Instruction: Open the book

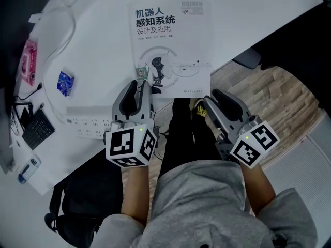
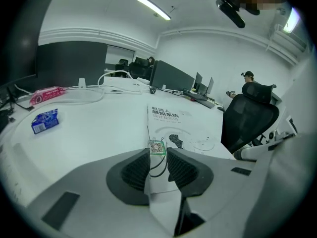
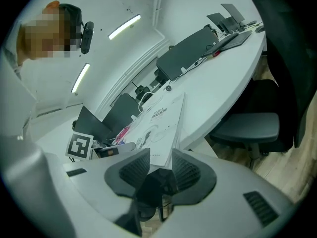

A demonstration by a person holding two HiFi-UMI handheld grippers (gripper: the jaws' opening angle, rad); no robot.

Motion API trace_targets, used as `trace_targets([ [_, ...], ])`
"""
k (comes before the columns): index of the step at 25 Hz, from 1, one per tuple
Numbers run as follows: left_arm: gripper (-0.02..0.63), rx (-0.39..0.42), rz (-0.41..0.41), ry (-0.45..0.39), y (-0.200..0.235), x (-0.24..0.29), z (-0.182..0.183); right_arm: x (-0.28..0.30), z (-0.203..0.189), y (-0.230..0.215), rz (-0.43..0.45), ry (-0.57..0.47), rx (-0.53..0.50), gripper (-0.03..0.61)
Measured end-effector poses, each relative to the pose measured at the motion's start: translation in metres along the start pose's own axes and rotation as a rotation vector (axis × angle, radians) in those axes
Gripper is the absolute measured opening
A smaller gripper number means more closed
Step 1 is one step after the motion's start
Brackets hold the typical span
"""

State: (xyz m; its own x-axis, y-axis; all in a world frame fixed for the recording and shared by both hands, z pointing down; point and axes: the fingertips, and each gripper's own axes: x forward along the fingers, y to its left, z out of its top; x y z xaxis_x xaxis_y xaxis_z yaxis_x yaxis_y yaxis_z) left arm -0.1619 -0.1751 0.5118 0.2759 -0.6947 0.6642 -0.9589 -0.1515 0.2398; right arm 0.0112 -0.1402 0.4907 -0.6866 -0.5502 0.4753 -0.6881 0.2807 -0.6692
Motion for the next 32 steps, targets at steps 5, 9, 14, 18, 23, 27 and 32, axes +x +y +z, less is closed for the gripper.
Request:
trace_targets([
  [5,0.11,0.01,0.028,0.022,0.005,0.001,-0.002,0.002,-0.004,-0.001,-0.007,0.002,0.02,0.129],
  [9,0.109,0.011,0.024,0.036,0.005,0.003,-0.002,0.008,-0.008,0.001,-0.003,0.004,0.036,0.129],
  [14,0.109,0.008,0.024,0.04,0.003,0.003,-0.003,0.011,-0.013,-0.004,-0.03,0.02,0.04,0.129],
  [18,0.109,-0.001,0.006,0.041,-0.001,0.005,-0.003,0.012,-0.009,-0.006,-0.053,0.006,0.023,0.129],
  [23,0.109,0.012,-0.024,0.075,-0.005,-0.002,-0.009,0.009,0.002,-0.003,-0.029,-0.07,0.081,0.129],
  [27,0.109,0.0,-0.06,0.075,-0.024,0.007,-0.011,-0.002,0.02,-0.009,0.007,-0.118,0.104,0.129],
  [32,0.109,-0.022,-0.101,0.085,-0.035,0.007,-0.013,0.007,0.015,-0.026,-0.081,-0.08,0.136,0.127],
])
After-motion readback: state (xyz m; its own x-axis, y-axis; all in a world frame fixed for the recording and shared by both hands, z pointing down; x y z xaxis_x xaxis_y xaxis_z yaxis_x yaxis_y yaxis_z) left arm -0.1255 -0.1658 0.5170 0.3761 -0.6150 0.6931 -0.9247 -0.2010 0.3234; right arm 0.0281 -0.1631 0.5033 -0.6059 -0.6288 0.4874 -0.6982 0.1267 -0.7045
